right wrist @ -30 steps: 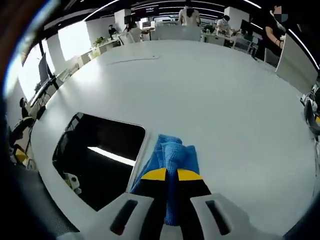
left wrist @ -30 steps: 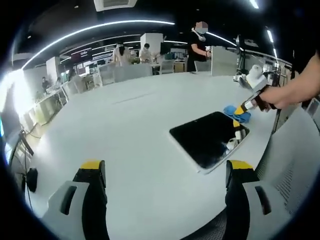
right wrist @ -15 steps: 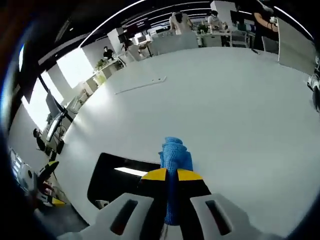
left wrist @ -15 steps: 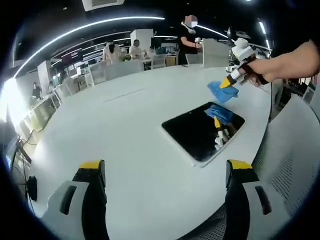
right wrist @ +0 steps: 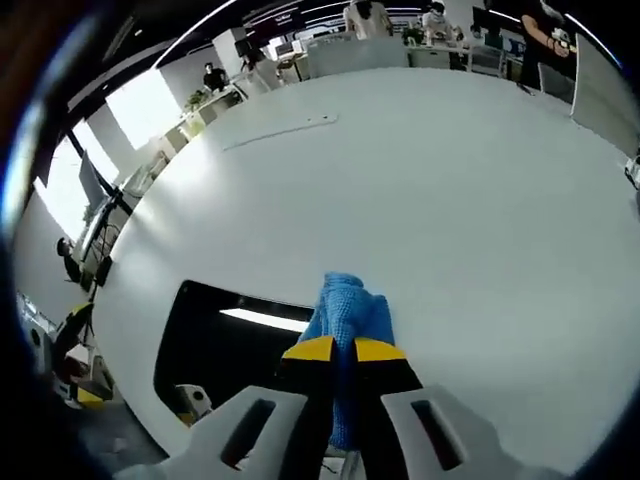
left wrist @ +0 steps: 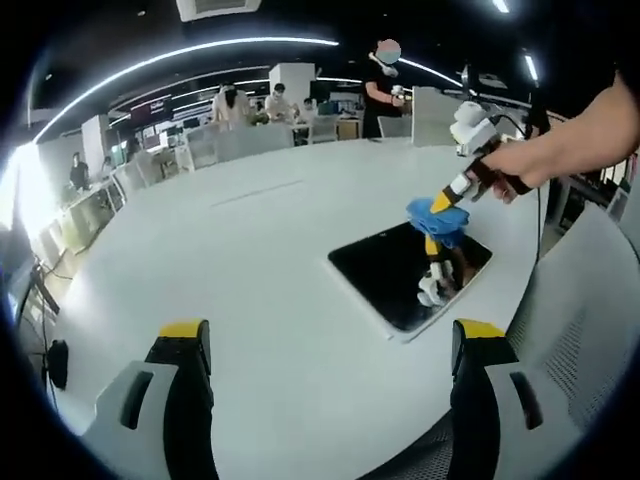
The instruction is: Wipe the mirror surface with the cleaning cloth until all visible marks leave the cleaned area.
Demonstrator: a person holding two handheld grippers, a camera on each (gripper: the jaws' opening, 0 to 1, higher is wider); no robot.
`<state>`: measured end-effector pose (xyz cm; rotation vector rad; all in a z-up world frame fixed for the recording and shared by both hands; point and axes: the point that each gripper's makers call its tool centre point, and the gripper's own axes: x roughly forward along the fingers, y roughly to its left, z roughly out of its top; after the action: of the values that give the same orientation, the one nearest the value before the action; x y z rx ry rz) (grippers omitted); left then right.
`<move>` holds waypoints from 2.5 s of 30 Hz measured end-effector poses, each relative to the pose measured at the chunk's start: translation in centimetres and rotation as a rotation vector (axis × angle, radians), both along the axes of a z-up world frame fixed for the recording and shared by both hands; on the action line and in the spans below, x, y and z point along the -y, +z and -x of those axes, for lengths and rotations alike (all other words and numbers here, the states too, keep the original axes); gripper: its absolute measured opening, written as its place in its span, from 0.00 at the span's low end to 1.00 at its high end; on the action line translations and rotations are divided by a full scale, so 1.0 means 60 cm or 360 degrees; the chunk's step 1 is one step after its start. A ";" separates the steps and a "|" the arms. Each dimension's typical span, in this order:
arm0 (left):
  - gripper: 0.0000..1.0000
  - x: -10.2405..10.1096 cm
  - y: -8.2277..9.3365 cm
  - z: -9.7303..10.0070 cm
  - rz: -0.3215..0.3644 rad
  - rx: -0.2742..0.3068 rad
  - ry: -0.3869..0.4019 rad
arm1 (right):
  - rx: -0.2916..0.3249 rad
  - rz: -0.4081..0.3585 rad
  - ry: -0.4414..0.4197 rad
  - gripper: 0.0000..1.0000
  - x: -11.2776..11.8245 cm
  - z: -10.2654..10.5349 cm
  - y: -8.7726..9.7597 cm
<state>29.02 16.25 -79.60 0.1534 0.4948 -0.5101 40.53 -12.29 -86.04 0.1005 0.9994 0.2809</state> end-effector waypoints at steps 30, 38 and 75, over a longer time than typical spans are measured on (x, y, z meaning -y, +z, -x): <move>0.99 0.011 -0.005 0.007 0.0026 -0.0058 -0.0003 | -0.0148 -0.0126 0.0267 0.00 -0.234 -0.003 -0.011; 0.99 0.005 0.002 0.002 -0.0008 -0.0007 0.0002 | -0.0165 -0.0166 0.0322 0.00 -0.296 -0.008 -0.014; 0.99 0.022 0.000 0.007 0.0060 -0.0050 -0.0056 | -0.0210 -0.0190 0.0335 0.00 -0.312 0.053 -0.012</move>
<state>28.59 14.92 -79.63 0.1184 0.5133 -0.5566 37.34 6.41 -86.77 0.1237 1.1257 0.5326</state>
